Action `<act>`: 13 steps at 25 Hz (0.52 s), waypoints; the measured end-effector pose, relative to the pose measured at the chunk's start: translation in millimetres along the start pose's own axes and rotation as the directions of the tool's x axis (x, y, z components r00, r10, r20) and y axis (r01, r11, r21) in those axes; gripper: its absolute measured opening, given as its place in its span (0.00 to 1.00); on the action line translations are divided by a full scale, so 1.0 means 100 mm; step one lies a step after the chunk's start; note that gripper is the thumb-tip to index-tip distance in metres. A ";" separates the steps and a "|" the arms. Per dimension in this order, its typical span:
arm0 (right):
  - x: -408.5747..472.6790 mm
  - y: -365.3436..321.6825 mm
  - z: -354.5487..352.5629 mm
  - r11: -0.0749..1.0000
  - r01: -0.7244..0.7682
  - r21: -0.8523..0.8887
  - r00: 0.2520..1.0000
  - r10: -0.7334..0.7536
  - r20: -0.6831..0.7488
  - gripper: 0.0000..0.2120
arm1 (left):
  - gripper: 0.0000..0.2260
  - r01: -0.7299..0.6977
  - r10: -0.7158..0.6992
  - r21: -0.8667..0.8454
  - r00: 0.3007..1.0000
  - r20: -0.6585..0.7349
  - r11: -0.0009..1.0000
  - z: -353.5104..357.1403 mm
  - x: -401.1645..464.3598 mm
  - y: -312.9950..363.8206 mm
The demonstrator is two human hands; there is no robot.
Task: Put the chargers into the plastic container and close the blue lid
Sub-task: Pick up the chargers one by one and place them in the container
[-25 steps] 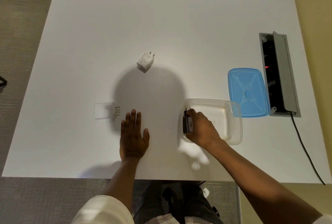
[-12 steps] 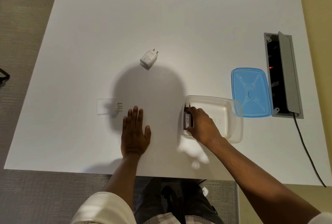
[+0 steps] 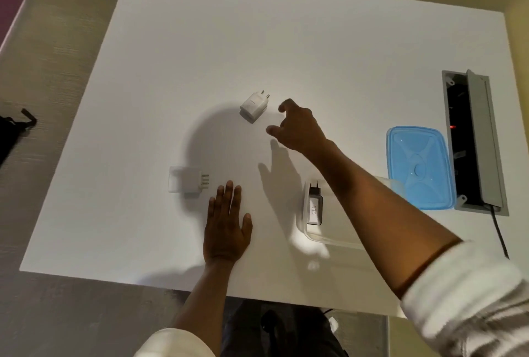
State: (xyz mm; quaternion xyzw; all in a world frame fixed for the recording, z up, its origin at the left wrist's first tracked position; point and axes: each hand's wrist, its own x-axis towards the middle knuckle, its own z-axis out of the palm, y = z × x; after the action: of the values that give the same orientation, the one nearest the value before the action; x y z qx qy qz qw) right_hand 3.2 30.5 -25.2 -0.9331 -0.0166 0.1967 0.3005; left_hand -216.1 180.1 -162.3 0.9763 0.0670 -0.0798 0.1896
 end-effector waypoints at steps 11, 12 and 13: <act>1.16 -0.46 0.58 0.971 -0.220 -0.098 0.973 0.226 0.055 0.37 | 0.30 0.027 -0.027 -0.025 1.000 0.002 0.999 0.00 0.02 0.00; 1.16 -0.49 0.63 0.968 -0.229 -0.105 0.971 0.235 0.042 0.35 | 0.30 0.028 -0.028 -0.026 1.000 0.007 0.999 0.00 0.02 0.01; 1.16 -0.51 0.67 0.967 -0.224 -0.123 0.973 0.229 0.032 0.34 | 0.30 0.031 -0.031 -0.027 0.999 0.011 0.999 0.00 0.02 0.00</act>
State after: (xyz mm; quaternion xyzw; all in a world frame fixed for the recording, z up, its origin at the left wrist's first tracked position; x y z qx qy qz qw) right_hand 89.3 126.2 -87.1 -0.9403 0.0717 0.2497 0.2198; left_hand -214.2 179.8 -162.8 0.9720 0.0821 -0.0871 0.2021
